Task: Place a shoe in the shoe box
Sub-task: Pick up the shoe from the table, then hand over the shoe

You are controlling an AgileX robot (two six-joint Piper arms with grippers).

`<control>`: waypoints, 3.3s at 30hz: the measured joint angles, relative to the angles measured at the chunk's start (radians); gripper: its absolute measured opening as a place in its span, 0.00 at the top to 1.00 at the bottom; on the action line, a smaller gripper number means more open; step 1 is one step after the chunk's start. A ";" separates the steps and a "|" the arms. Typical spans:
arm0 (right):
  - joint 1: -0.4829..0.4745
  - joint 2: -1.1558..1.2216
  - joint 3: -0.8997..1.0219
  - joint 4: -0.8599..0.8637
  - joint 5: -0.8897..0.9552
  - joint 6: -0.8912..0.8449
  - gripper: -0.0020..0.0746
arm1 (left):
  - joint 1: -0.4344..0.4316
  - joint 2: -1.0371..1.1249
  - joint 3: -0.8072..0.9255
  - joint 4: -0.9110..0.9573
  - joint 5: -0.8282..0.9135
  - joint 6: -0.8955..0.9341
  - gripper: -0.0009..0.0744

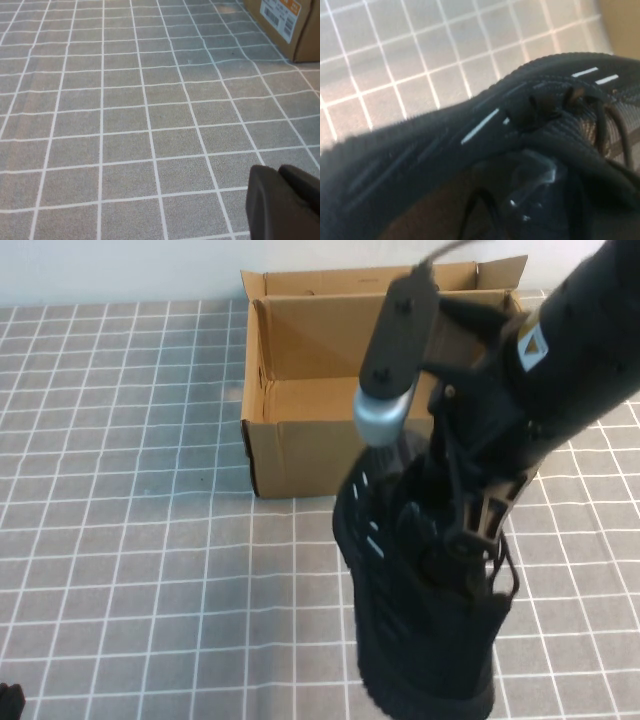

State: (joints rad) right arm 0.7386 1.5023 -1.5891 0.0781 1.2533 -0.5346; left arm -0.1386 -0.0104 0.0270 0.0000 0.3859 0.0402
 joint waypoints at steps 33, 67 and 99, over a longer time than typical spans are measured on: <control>0.000 0.062 -0.073 -0.044 -0.035 0.271 0.98 | -0.022 0.014 -0.067 -0.375 -0.274 -0.216 0.99; -0.090 0.398 -0.631 -0.120 0.026 0.341 0.98 | -0.479 1.122 -1.003 -0.779 0.079 0.886 0.96; -0.093 0.398 -0.633 -0.102 0.035 0.341 0.98 | -0.499 1.368 -1.007 -0.880 -0.218 1.036 0.15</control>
State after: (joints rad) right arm 0.6458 1.9008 -2.2222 -0.0242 1.2887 -0.1934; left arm -0.6376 1.3577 -0.9798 -0.8797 0.1676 1.0762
